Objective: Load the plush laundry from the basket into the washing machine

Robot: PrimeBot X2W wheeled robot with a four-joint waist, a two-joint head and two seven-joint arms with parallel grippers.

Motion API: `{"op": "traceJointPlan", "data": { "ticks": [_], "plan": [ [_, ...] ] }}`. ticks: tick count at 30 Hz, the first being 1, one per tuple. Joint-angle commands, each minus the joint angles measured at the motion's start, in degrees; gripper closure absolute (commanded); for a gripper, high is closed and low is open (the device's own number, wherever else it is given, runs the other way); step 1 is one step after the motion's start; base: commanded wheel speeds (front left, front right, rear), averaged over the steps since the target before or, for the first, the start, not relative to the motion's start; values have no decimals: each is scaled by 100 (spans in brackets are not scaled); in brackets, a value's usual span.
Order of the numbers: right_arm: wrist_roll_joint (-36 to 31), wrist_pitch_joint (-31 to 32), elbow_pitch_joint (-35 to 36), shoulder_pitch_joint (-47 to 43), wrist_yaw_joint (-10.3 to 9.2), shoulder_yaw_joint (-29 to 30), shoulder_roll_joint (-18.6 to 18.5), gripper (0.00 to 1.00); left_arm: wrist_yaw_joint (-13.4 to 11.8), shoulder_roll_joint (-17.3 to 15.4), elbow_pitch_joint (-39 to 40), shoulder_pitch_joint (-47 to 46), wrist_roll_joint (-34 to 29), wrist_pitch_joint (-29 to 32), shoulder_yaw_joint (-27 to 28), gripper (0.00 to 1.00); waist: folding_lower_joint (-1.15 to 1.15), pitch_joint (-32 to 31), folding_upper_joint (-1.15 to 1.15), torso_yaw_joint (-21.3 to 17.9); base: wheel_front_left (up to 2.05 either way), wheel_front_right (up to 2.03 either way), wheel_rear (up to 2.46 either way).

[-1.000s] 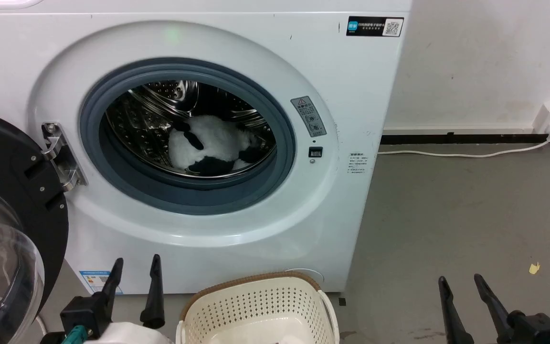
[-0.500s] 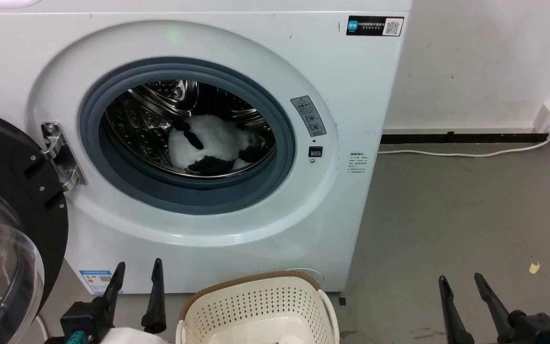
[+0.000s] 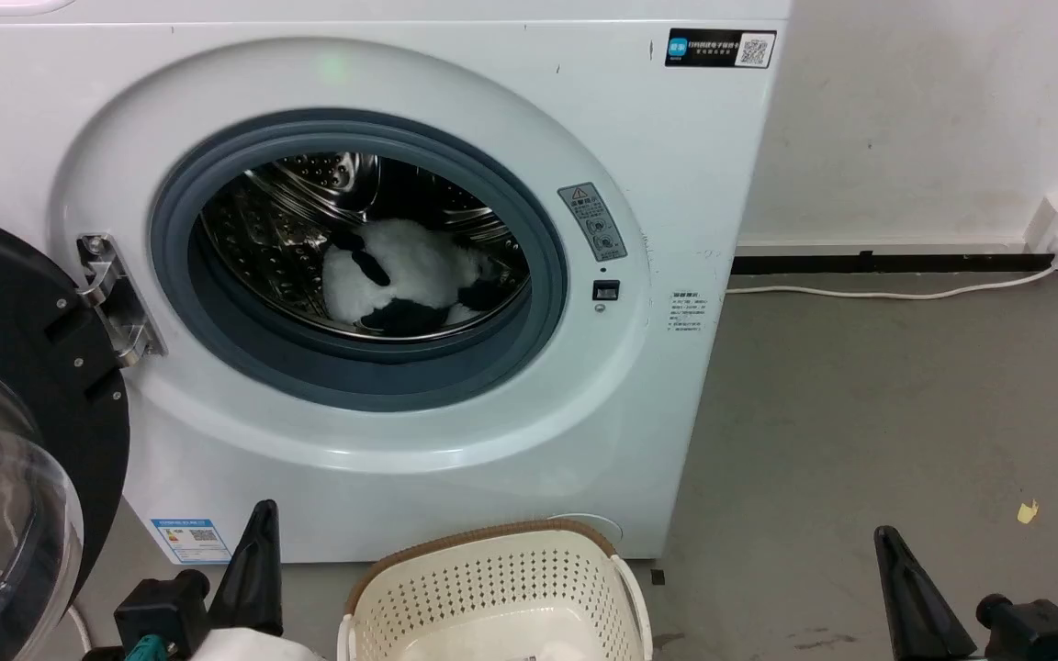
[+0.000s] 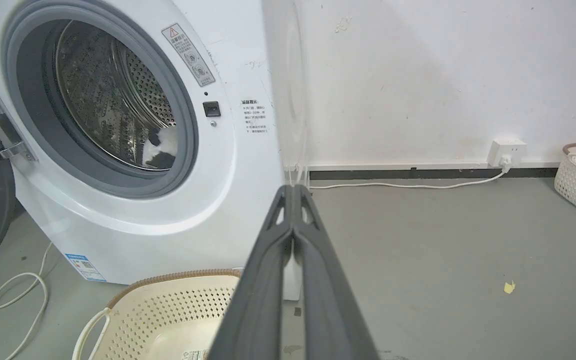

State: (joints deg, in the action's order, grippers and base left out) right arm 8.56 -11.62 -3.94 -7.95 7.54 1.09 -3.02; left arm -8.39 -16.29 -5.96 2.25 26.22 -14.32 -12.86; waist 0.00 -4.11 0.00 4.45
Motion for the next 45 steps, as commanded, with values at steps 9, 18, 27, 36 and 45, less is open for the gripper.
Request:
{"op": "traceJointPlan", "data": {
  "ticks": [9, 18, 27, 36, 45],
  "plan": [
    [-80, 113, 40, 79, -2, -10, 1, 100, 85, 129, 58, -23, -258, 122, 122, 100, 0, 32, 0, -35, 0, 0, 0],
    [-143, 197, 69, 136, -2, -18, 2, 100, 145, 226, 101, -39, -447, 227, 216, 100, 0, 62, 0, -68, 0, 0, 0],
    [-205, 281, 97, 194, -2, -26, 3, 100, 206, 323, 144, -56, -637, 333, 309, 100, 0, 92, 0, -101, 0, 0, 0],
    [-267, 365, 125, 251, -2, -34, 4, 100, 266, 420, 187, -72, -826, 437, 402, 100, 0, 123, 0, -134, 0, 0, 0],
    [-336, 458, 157, 315, -3, -43, 6, 100, 333, 528, 235, -90, -1037, 554, 506, 100, 0, 157, 0, -170, 0, 0, 0]
  ]
}}
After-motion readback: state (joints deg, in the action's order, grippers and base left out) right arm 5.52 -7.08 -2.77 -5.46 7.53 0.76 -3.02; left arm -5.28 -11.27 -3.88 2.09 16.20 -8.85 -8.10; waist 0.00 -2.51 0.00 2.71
